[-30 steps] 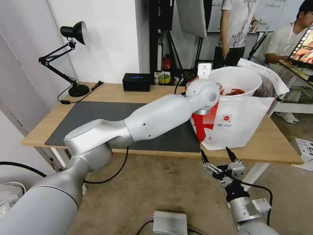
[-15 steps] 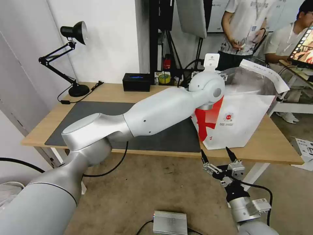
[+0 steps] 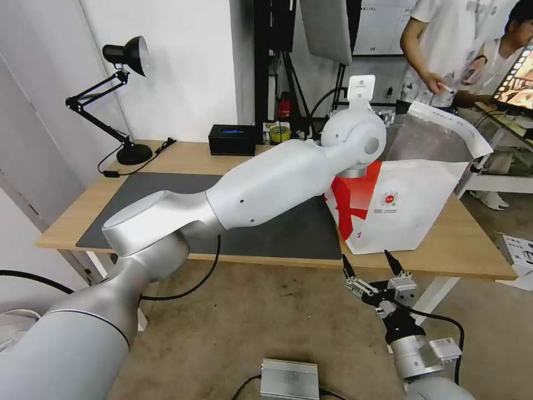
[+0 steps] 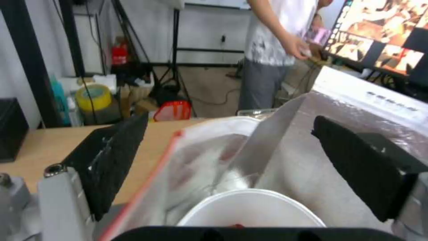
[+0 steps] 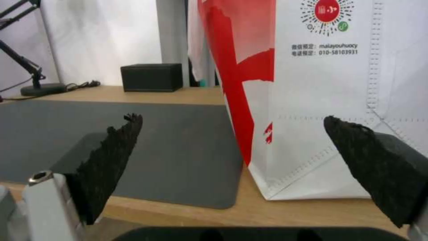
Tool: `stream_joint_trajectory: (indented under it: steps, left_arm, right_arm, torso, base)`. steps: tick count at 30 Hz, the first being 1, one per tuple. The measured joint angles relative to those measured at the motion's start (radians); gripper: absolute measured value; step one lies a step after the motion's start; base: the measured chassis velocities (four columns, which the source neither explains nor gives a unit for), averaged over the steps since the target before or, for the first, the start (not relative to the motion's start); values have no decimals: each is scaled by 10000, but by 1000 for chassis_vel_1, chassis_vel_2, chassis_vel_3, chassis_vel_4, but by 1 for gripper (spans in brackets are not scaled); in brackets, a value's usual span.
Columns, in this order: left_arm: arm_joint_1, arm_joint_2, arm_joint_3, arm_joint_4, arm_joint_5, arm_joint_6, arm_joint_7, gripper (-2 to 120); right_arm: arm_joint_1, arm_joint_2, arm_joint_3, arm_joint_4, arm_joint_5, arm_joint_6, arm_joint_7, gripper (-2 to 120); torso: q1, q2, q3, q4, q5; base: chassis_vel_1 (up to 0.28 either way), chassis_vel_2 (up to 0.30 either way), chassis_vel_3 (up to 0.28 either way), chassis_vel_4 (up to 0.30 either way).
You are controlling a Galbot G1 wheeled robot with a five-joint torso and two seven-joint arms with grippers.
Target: Pick up the trash from the table and place it into the takeout bag.
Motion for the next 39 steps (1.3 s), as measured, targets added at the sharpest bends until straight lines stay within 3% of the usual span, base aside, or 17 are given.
stream_joint_trajectory:
  steps: [2,5,6,9,10,13,14,17,21,28,30,39]
  left_arm:
    - [-1,254,0,-184,15,-28,199,100]
    - [4,1233,30,-806,518,-275,1218,100]
    - [4,1233,30,-806,518,-275,1218,100]
    - [170,1984,12,-1287,1263,-453,2246,100]
    - [170,1984,12,-1287,1263,-453,2246,100]
    - [488,2858,-4,-1788,2079,-690,3252,100]
    - [488,2858,-4,-1788,2079,-690,3252,100]
    - [911,3627,-123,-2233,2949,-925,4268,100]
    - [1204,3992,-297,-2476,3303,-1003,4530,100]
    - [2625,5176,-1403,-3609,3354,-1010,4676,100]
    - [3448,5805,-2005,-4071,3502,-985,4756,100]
    - [5309,7138,-3636,-5041,4336,-962,5208,100]
  right_arm:
    - [0,0,0,0,0,0,0,100]
    - [0,0,0,0,0,0,0,100]
    - [0,0,0,0,0,0,0,100]
    - [0,0,0,0,0,0,0,100]
    - [0,0,0,0,0,0,0,100]
    - [0,0,0,0,0,0,0,100]
    - [0,0,0,0,0,0,0,100]
    - [0,0,-1,0,-1,0,0,100]
    - [0,0,0,0,0,0,0,100]
    - [0,0,-1,1,0,0,-2,100]
    - [0,0,0,0,0,0,0,100]
    - [0,0,1,0,0,0,0,100]
  torso:
    - [0,0,0,0,0]
    - [0,0,0,4,-2]
    - [0,0,0,4,-2]
    - [0,0,0,2,-3]
    - [0,0,0,2,-3]
    - [0,0,0,2,-3]
    - [0,0,0,2,-3]
    - [0,1,0,6,-5]
    - [0,0,0,0,-2]
    - [-1,0,0,3,-3]
    - [0,0,0,2,-3]
    - [0,-1,-1,1,1]
  base:
    - [0,0,0,0]
    - [0,0,0,0]
    - [0,0,0,0]
    - [0,0,0,0]
    - [0,0,0,0]
    - [0,0,0,0]
    - [0,0,0,0]
    - [0,0,0,0]
    - [0,0,0,0]
    - [0,0,0,0]
    - [0,0,0,0]
    - [0,0,0,0]
